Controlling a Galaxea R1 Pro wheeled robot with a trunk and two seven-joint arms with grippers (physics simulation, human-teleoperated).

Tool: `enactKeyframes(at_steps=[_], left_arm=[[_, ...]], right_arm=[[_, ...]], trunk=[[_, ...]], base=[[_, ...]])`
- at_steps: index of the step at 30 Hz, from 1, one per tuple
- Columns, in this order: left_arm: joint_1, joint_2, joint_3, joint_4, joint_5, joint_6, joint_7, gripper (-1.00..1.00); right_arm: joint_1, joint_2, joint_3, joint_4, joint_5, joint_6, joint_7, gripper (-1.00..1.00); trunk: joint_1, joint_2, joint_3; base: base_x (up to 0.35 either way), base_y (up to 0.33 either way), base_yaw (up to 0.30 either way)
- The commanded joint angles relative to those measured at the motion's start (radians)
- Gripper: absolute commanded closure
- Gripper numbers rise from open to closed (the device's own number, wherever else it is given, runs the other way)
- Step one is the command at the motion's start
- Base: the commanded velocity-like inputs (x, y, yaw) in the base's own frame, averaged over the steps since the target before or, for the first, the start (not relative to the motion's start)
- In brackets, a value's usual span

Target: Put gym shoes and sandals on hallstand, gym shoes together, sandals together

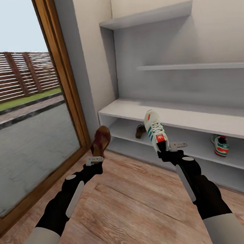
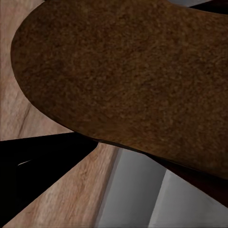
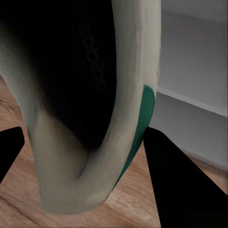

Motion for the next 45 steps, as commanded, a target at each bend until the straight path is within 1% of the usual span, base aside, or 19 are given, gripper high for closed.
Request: enactKeyframes(at_steps=[1, 12, 29, 45], left_arm=[[0.0, 0.001, -0.001, -0.001, 0.001, 0.005, -0.003, 1.0], [0.0, 0.001, -0.001, -0.001, 0.001, 0.005, -0.003, 1.0], [0.0, 0.001, -0.001, -0.001, 0.001, 0.005, -0.002, 1.0], [0.0, 0.001, -0.001, -0.001, 0.001, 0.005, -0.002, 1.0]], right_arm=[[-0.001, -0.001, 0.003, -0.001, -0.009, 0.004, -0.012, 1.0], [-0.001, -0.001, 0.003, -0.001, -0.009, 0.005, -0.012, 1.0], [-0.001, 0.0, 0.003, -0.001, -0.01, 0.005, -0.012, 1.0], [-0.001, -0.001, 0.003, -0.001, -0.01, 0.005, -0.012, 1.0]], trunk=[[0.0, 0.0, -0.001], [0.0, 0.0, 0.004], [0.0, 0.0, 0.01], [0.0, 0.0, 0.017]], base=[[0.052, 0.15, -0.259], [0.007, 0.042, -0.259], [0.0, 0.277, -0.259], [0.0, 0.017, -0.259]])
